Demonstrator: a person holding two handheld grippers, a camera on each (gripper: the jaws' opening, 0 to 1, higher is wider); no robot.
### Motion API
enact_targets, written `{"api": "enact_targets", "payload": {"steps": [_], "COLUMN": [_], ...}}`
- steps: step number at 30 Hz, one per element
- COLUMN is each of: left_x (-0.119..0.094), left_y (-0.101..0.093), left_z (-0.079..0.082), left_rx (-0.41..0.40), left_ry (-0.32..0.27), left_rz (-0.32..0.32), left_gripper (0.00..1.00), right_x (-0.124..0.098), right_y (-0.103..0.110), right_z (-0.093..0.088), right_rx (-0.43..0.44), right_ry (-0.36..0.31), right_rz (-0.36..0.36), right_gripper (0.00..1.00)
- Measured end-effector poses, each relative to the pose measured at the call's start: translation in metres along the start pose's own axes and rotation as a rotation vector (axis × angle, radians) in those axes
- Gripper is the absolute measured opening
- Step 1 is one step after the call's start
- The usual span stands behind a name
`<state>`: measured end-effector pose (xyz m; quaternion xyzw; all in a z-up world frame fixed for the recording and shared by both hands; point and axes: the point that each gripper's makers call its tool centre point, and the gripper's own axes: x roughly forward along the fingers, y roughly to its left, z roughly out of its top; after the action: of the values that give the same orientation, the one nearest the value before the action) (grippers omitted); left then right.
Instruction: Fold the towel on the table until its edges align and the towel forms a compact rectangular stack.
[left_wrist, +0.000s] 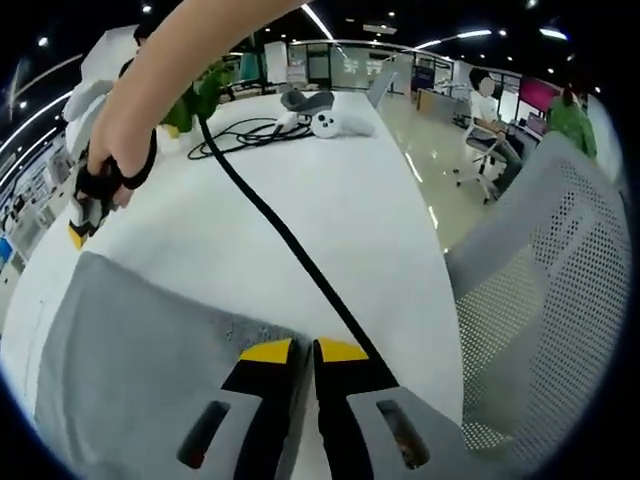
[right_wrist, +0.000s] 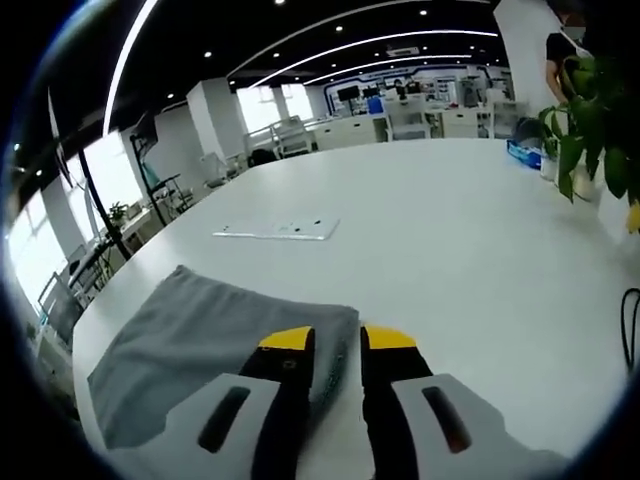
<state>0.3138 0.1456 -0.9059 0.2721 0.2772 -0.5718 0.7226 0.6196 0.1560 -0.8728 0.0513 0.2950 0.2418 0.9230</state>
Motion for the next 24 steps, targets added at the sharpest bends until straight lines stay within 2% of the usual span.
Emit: {"api": "enact_targets", "payload": {"steps": [9,17,21,22,24], "left_x": [0.004,0.007,0.007,0.008,0.008], "left_y": [0.000,0.002,0.001,0.001,0.001], "left_z": [-0.001,-0.002,-0.003,-0.003,-0.003], "left_rx": [0.009,-0.006,-0.007,-0.002,0.007], "left_ry": [-0.004,-0.006,-0.004,-0.002,0.004], "left_rz": [-0.005,-0.011,-0.008,-0.009,-0.013], "left_gripper": [0.08,0.06,0.06,0.06,0.07], "right_x": [0.020,0.035,0.038,0.039,0.036], "right_y": [-0.017,-0.022,-0.021,-0.023,-0.022], "right_z": [-0.001,-0.005,-0.014,-0.009,-0.013], "right_rx": [0.046,0.065,0.038,0.006,-0.018], "right_ry": [-0.001,0.007,0.038,0.006,0.026], "right_rz": [-0.036,-0.042,-0.035,-0.036,-0.030], "right_gripper": [0.12,0.10,0.09,0.08,0.07]}}
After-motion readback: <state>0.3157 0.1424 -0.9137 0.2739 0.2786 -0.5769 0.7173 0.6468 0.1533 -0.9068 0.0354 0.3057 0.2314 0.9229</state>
